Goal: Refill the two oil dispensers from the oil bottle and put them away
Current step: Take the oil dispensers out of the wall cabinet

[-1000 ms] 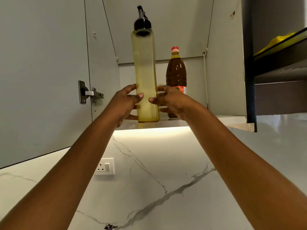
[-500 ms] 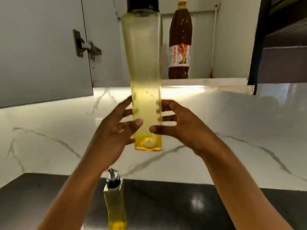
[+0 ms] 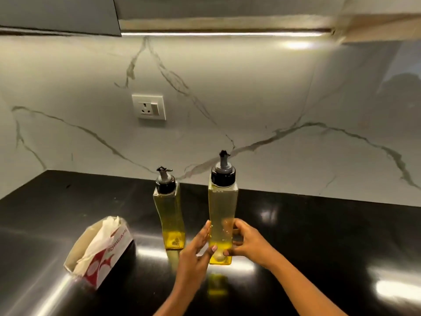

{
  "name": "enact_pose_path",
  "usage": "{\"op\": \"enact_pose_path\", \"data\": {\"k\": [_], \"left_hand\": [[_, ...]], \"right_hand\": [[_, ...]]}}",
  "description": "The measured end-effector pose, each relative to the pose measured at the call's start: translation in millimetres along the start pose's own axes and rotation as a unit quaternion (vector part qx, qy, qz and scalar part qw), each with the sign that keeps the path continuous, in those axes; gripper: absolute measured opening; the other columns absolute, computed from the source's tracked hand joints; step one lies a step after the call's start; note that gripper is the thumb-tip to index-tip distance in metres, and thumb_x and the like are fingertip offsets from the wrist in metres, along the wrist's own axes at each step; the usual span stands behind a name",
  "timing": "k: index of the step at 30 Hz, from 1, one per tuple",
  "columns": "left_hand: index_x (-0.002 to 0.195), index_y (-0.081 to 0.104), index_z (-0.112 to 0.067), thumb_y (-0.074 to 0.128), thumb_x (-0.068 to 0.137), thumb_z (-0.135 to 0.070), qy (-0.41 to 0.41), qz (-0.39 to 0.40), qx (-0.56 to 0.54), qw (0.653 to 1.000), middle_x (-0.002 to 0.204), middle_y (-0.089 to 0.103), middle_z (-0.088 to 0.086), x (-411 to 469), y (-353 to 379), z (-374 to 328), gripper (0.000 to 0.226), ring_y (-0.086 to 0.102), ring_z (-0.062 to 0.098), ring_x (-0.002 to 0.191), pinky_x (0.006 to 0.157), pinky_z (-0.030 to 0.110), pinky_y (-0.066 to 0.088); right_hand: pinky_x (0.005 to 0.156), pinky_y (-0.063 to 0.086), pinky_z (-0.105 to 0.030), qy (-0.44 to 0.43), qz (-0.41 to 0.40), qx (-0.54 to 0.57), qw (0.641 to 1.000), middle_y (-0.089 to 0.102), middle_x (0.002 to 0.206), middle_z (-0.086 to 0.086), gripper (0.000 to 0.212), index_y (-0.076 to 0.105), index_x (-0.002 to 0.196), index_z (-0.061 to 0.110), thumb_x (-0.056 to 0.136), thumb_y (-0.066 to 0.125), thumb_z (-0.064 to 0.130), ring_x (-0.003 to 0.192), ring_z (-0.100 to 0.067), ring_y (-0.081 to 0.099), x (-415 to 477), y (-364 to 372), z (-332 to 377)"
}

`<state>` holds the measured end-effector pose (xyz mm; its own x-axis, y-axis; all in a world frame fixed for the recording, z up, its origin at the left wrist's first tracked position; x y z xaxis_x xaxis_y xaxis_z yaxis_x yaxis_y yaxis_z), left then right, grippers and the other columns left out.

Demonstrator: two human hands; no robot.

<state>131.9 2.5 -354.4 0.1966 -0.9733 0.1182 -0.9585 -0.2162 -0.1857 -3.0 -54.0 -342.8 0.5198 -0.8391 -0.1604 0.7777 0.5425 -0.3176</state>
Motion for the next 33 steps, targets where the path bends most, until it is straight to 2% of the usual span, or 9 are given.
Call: {"op": "enact_pose_path", "data": {"k": [3,7,13,17,21,24,27,30,33], "left_hand": [[0.127,0.039,-0.060,0.065,0.087,-0.015,-0.019,0.006,0.017,1.000,0.133,0.050,-0.029,10,5,35,0.066,0.047,0.000,0.129,0.107,0.039,0.043],[0.121,0.037,-0.074,0.066,0.087,-0.016,-0.035,0.012,0.020,0.999,0.124,0.046,-0.047,24,9,64,0.073,0.042,-0.010,0.128,0.108,0.040,0.043],[0.128,0.040,-0.055,0.064,0.089,-0.008,-0.049,0.000,-0.007,0.999,0.128,0.049,-0.036,47,10,83,0.066,0.043,-0.011,0.127,0.109,0.036,0.041],[0.129,0.038,-0.054,0.062,0.091,-0.007,-0.038,0.003,-0.005,0.999,0.127,0.047,-0.039,58,10,90,0.065,0.042,-0.013,0.127,0.109,0.027,0.038],[0.127,0.037,-0.056,0.061,0.091,-0.010,-0.043,0.010,-0.003,0.999,0.125,0.047,-0.042,68,11,96,0.063,0.041,-0.017,0.124,0.107,0.023,0.038],[0.128,0.035,-0.055,0.060,0.092,-0.010,-0.037,0.017,-0.001,0.999,0.129,0.046,-0.034,73,13,95,0.063,0.041,-0.014,0.126,0.107,0.020,0.037],[0.129,0.036,-0.054,0.060,0.092,-0.010,-0.032,0.024,-0.009,0.999,0.135,0.049,-0.023,75,13,99,0.062,0.044,-0.005,0.129,0.106,0.023,0.039],[0.130,0.039,-0.049,0.062,0.091,-0.010,-0.032,0.027,0.001,0.999,0.134,0.052,-0.018,71,12,100,0.058,0.045,-0.001,0.129,0.105,0.021,0.039],[0.136,0.042,-0.035,0.062,0.091,-0.009,-0.071,0.030,0.016,0.997,0.135,0.054,-0.010,55,12,110,0.056,0.046,0.006,0.130,0.102,0.019,0.040]], "right_hand": [[0.094,0.051,-0.029,0.026,-0.004,0.005,1.000,0.057,0.121,0.006,0.063,0.050,0.116,0.033,0.067,0.083,0.009,0.112,-0.012,0.058,21,8,-35],[0.093,0.050,-0.027,0.041,-0.015,0.019,0.999,0.057,0.122,0.005,0.063,0.050,0.114,0.035,0.068,0.082,0.006,0.117,-0.012,0.055,46,13,-63],[0.100,0.047,-0.034,0.052,-0.010,0.021,0.998,0.055,0.128,0.005,0.067,0.048,0.118,0.038,0.069,0.080,0.005,0.120,-0.013,0.053,79,12,-81],[0.099,0.047,-0.033,0.050,-0.016,0.017,0.998,0.054,0.129,0.005,0.068,0.047,0.124,0.033,0.070,0.080,0.008,0.120,-0.012,0.053,92,11,-87],[0.091,0.049,-0.022,0.039,-0.033,0.023,0.998,0.055,0.126,0.003,0.067,0.047,0.126,0.025,0.071,0.079,0.005,0.117,-0.011,0.055,98,8,-85],[0.087,0.049,-0.019,0.033,-0.037,0.037,0.998,0.055,0.126,0.003,0.065,0.048,0.124,0.025,0.071,0.078,0.002,0.117,-0.011,0.055,100,6,-84],[0.089,0.048,-0.021,0.032,-0.025,0.024,0.999,0.054,0.127,0.004,0.065,0.046,0.124,0.027,0.072,0.078,0.005,0.118,-0.010,0.052,101,7,-83],[0.101,0.044,-0.031,0.033,-0.018,-0.007,0.999,0.048,0.134,0.002,0.076,0.041,0.132,0.027,0.070,0.080,0.008,0.126,-0.015,0.047,99,6,-84],[0.108,0.035,-0.033,0.048,-0.022,-0.062,0.997,0.035,0.145,-0.004,0.098,0.026,0.146,0.024,0.067,0.083,0.015,0.136,-0.018,0.034,86,2,-87]]}}
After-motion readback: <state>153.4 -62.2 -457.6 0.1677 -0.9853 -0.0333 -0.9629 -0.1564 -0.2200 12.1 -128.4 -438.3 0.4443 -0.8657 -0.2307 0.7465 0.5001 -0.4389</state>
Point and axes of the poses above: each hand's wrist, its own x-axis towards the middle knuckle, its own y-axis out of the palm, z = x × y, the point moved 10 cm from there along x, towards the middle knuckle
